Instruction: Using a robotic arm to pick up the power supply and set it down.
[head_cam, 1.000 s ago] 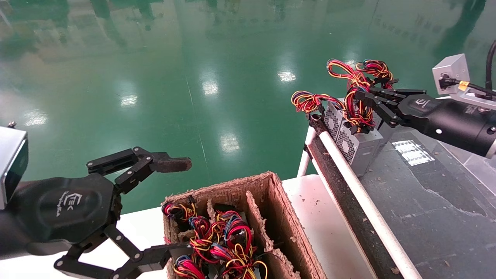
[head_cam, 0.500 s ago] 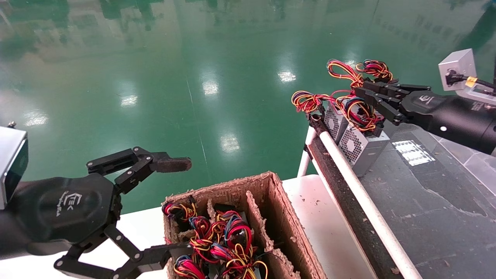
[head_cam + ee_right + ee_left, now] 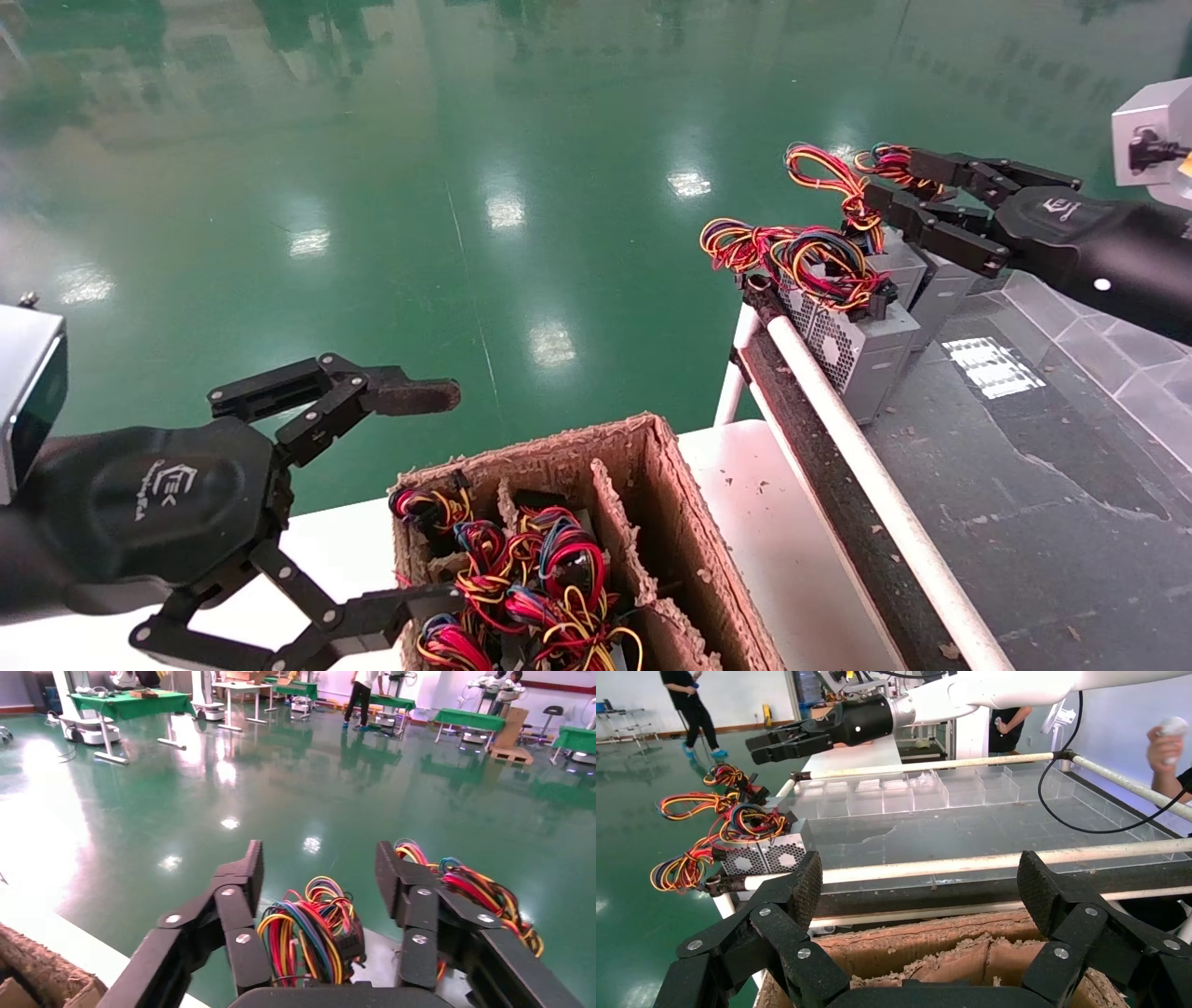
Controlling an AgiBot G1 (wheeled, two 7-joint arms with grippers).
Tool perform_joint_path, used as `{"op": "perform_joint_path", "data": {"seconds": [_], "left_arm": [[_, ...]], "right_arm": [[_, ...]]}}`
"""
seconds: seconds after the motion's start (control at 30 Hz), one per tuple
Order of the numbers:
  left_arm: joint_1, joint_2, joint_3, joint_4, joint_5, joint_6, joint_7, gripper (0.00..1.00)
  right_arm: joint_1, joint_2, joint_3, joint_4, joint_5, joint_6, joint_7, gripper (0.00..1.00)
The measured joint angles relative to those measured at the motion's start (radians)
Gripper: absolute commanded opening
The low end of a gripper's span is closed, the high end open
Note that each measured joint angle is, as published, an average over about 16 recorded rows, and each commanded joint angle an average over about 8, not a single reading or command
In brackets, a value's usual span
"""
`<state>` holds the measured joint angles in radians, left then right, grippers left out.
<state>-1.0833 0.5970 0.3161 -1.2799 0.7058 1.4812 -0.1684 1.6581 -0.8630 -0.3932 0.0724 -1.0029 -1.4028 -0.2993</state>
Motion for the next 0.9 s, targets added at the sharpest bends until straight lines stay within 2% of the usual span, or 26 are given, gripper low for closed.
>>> {"op": "perform_joint_path", "data": {"seconds": [0.67,0.9], "left_arm": [[0.0,0.0,0.001,0.001,0.0,0.0,0.0,1.0],[0.0,0.0,0.001,0.001,0.0,0.0,0.001,0.98]], "right_arm": [[-0.187,0.082,0.039,0.389,0.091,-0.034,0.156,1.0],[-0.223,0.097,0.046,0.463,0.107,-0.039,0.186,1.0]]}}
